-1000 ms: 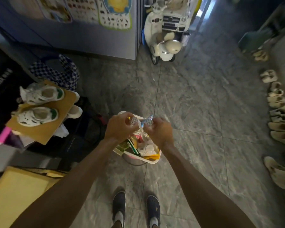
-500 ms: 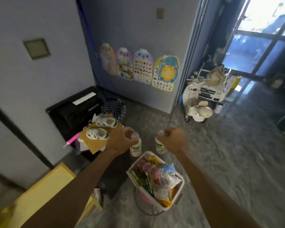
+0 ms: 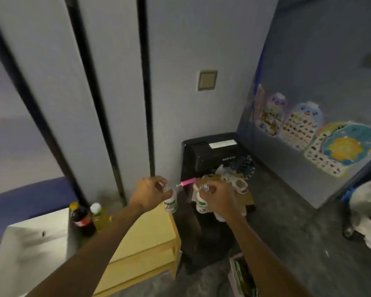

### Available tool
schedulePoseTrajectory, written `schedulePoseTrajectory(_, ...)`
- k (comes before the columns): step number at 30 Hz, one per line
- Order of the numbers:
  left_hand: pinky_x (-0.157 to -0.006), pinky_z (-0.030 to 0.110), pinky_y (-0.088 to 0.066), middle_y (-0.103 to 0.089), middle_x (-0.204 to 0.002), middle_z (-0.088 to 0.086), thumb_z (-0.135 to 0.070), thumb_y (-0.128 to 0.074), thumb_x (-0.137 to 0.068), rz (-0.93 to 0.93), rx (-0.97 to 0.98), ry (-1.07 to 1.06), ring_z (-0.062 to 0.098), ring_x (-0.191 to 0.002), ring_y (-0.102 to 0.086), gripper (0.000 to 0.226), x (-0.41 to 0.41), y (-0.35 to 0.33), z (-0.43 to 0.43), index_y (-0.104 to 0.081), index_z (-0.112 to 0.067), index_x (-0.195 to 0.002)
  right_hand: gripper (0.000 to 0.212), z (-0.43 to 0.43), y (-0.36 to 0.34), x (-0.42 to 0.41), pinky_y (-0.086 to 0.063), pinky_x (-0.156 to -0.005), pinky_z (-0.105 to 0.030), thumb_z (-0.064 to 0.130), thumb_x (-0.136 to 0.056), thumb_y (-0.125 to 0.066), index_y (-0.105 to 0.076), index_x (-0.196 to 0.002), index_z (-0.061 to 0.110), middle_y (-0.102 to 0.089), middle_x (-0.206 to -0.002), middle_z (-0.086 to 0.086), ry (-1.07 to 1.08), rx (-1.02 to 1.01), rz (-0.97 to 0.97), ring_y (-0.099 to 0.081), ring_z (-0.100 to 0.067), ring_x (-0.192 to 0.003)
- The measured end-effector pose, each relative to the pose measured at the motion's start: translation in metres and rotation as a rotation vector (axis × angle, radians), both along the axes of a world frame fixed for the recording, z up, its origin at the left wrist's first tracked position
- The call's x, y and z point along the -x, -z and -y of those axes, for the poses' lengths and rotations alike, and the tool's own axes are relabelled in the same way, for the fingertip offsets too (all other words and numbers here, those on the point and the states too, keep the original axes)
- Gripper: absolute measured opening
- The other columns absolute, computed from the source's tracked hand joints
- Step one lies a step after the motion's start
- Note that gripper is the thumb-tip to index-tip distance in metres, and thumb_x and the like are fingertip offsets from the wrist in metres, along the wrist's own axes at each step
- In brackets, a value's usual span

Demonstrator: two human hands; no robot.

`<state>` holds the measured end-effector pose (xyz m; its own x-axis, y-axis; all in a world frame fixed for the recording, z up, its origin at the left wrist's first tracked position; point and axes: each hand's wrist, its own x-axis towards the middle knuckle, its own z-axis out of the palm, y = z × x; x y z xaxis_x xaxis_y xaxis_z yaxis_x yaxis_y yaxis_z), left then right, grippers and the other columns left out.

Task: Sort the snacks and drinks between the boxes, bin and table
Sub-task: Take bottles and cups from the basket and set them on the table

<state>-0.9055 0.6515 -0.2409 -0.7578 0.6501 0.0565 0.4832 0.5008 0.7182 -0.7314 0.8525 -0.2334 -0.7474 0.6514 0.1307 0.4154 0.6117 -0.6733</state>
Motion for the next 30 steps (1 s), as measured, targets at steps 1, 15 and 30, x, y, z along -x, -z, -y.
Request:
schedulePoseTrajectory(1,-0.072,0.017,-0.053,-0.074,-0.096,-0.011,-0.036,-0.089,-0.081,0.004,0.008,-0.036,0.006,-0.086,-0.069,0.028,0.017,0.005,0.015,-0.076,-0.028,-0.105,0.016,0.011,0.004,0.023,-0.056,-0.075,-0.032,0.026,-0.097,-0.079,-0.074,-0.090,0.011,-0.060,-0.072,0.012,-0.050,0.004,0.009,-0.061,-0.011,-0.070)
schedulePoseTrajectory(15,-0.090,0.039,-0.062,-0.078,-0.106,0.001,-0.039,-0.088,-0.081,0.137,0.137,-0.348,0.019,-0.096,-0.073,0.038,0.152,0.092,0.105,-0.075,-0.024,-0.114,0.020,0.089,0.114,0.222,-0.062,-0.072,-0.032,0.037,-0.089,-0.084,-0.071,-0.087,0.022,-0.069,-0.079,0.008,-0.280,0.154,0.067,-0.069,-0.005,-0.075)
schedulePoseTrajectory(30,-0.064,0.019,-0.051,-0.071,-0.089,-0.008,-0.041,-0.082,-0.087,0.335,0.230,-0.586,0.010,-0.081,-0.070,0.031,0.176,0.222,0.090,-0.071,-0.023,-0.110,0.033,0.117,0.269,0.308,-0.042,-0.059,-0.029,0.048,-0.087,-0.079,-0.075,-0.087,0.015,-0.070,-0.082,0.001,-0.437,0.186,0.368,-0.065,-0.015,-0.074)
